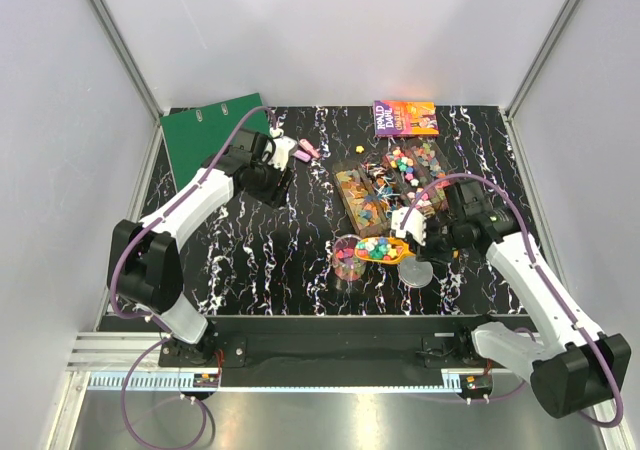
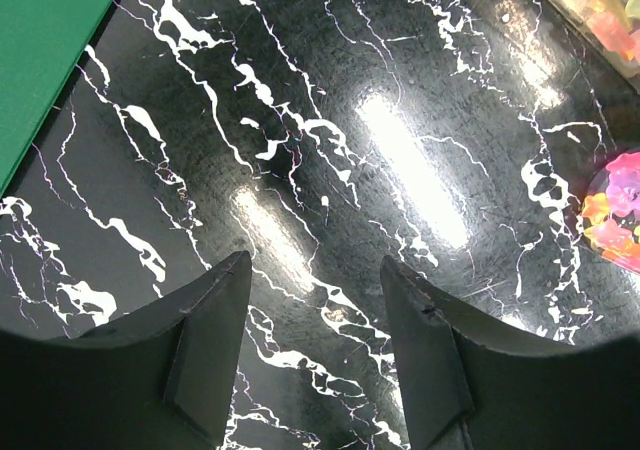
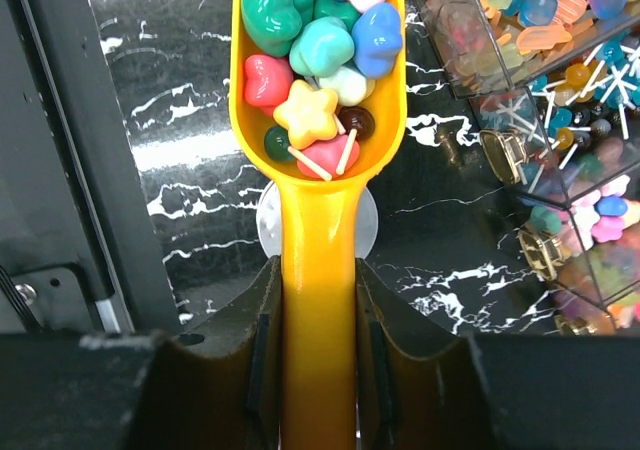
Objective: Pack the candies
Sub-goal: Place the fake candies in the packing bottle.
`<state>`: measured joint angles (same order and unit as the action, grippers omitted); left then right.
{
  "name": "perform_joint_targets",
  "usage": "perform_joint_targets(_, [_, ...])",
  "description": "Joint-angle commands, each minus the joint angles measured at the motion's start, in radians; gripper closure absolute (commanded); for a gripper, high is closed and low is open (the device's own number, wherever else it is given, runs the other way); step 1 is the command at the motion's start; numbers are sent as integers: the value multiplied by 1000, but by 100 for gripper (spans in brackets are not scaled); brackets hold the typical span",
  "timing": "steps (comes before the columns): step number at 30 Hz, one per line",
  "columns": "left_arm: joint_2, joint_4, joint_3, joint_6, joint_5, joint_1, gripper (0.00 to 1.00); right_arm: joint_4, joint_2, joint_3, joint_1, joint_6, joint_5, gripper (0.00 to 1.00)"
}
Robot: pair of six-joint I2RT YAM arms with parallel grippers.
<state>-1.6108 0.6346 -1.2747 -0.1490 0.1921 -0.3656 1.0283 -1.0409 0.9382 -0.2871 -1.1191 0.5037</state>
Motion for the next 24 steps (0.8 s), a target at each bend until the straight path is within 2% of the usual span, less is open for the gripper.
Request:
perform_joint_targets(1, [42, -44, -25, 28, 26, 5, 41, 39, -19, 54, -50, -48, -62, 100])
perform_joint_targets(9, [58, -65, -11, 45, 18, 5, 40, 75, -73, 114, -119, -42, -146, 100])
perform_joint_targets(18, [84, -81, 3, 72, 41, 4, 39, 104, -146, 177, -141, -38, -217, 100])
perform_joint_targets(24, [100, -108, 28, 80, 43, 4, 39, 148, -208, 243, -230, 10, -315, 100])
